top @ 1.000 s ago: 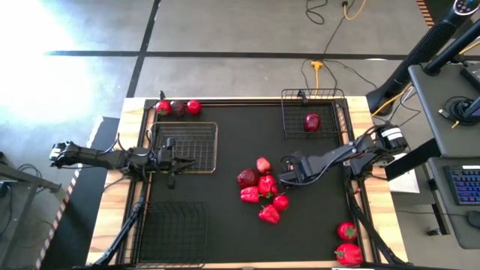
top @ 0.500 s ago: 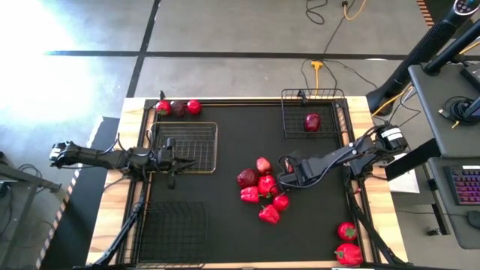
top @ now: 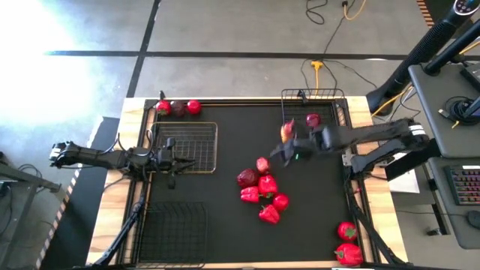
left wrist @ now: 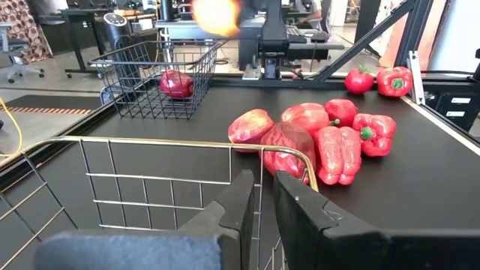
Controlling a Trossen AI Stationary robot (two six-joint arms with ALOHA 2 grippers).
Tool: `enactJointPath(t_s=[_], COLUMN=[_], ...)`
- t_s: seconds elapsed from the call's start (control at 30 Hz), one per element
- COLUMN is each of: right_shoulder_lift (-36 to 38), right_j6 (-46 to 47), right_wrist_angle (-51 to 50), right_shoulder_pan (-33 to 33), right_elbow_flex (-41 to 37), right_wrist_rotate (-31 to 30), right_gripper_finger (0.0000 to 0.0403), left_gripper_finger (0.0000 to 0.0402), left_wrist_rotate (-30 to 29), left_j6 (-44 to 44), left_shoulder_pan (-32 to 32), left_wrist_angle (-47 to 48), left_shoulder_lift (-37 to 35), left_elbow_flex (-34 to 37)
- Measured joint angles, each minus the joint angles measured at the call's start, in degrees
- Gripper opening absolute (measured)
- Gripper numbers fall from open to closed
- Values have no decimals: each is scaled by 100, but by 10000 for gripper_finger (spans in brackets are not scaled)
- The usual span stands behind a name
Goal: Sort produce into baskets
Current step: Put the middle right red apple into the right black basket
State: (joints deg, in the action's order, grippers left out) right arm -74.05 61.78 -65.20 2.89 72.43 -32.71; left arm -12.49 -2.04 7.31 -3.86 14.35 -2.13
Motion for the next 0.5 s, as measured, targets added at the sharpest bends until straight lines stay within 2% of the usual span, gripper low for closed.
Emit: enactJointPath(t_s=[0.2, 0.37, 0.5], right_shoulder_lift=[-6, -311, -633], right_j6=[-894, -1596, -2102], right_wrist_angle=[-473, -526, -543], right_shoulder_pan=[-1406, -2604, -3287], right_elbow_flex=[445, 223, 16], right_wrist_rotate=[88, 716, 758], right_gripper_finger=[330, 329, 329], left_gripper_finger=[38, 38, 38], left_wrist_rotate=[0, 0, 0], left_j6=[0, 1, 2], left_shoulder_pan=[-1, -1, -2], left_wrist_angle=[0, 0, 0], left_shoulder_lift=[0, 0, 0], left_elbow_flex=[1, 1, 1])
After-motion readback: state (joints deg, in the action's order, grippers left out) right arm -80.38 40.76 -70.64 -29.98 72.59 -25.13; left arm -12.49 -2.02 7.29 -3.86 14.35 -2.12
